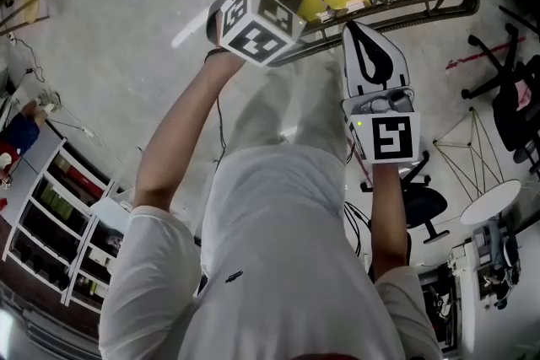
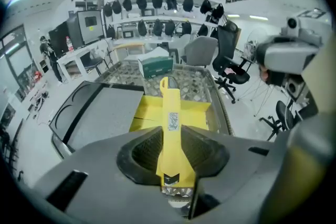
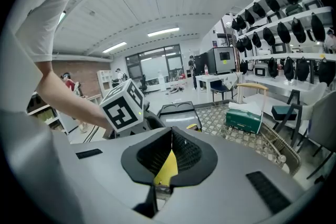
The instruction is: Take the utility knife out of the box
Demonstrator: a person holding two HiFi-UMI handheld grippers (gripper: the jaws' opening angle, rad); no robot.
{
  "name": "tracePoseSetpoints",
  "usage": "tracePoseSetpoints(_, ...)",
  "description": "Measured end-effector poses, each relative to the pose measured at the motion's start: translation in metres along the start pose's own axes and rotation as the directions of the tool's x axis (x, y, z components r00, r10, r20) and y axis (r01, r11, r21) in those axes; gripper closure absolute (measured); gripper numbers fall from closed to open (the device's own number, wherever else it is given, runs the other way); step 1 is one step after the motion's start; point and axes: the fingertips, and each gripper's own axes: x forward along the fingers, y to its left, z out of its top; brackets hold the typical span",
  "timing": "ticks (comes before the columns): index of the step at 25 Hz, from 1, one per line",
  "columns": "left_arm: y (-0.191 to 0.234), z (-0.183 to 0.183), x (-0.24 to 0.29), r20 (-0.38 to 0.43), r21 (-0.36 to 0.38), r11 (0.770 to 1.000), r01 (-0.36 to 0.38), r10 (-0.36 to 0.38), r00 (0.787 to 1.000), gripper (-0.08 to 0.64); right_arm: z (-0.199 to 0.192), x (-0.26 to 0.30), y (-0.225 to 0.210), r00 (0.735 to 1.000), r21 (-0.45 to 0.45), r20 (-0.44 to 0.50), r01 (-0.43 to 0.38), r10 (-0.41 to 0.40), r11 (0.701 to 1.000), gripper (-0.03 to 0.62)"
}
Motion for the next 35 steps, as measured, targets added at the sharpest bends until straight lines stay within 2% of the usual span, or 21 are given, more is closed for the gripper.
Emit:
tracePoseSetpoints(5, -0.002, 0.009, -0.058, 0.097, -0.044, 0.998, -0.04, 0.044, 0.994, 0.453, 0.024, -0.015, 0.03, 0.999, -0.025, 0.03, 0.012, -0.012, 1.0, 0.594)
tracePoseSetpoints(11, -0.014, 0.021, -0.11, 0.217, -0.206, 0.978, -0.004, 0.05, 0.975, 0.451, 0.046, -0.041, 0.048, 0.998, -0.051, 0.063, 0.031, -0.028, 0.998, 0.593)
tracePoseSetpoints(16, -0.022, 0.024, -0.154, 0.28, -0.226, 0.973, -0.041, 0.106, 0.954, 0.451, 0.066, -0.059, 0.062, 0.995, -0.074, 0.09, 0.05, -0.043, 0.996, 0.594)
tracePoseSetpoints(24, -0.037, 0.033, -0.247, 0.381, -0.281, 0.954, -0.101, 0.208, 0.901, 0.451, 0.092, -0.098, 0.085, 0.99, -0.058, 0.119, 0.082, -0.075, 0.995, 0.594)
tracePoseSetpoints(28, -0.039, 0.032, -0.285, 0.424, -0.344, 0.933, -0.105, 0.254, 0.87, 0.451, 0.107, -0.115, 0.09, 0.985, -0.052, 0.141, 0.108, -0.1, 0.993, 0.592)
tracePoseSetpoints(35, -0.051, 0.017, -0.337, 0.463, -0.407, 0.905, -0.12, 0.318, 0.827, 0.451, 0.127, -0.137, 0.098, 0.976, -0.083, 0.173, 0.148, -0.132, 0.985, 0.594)
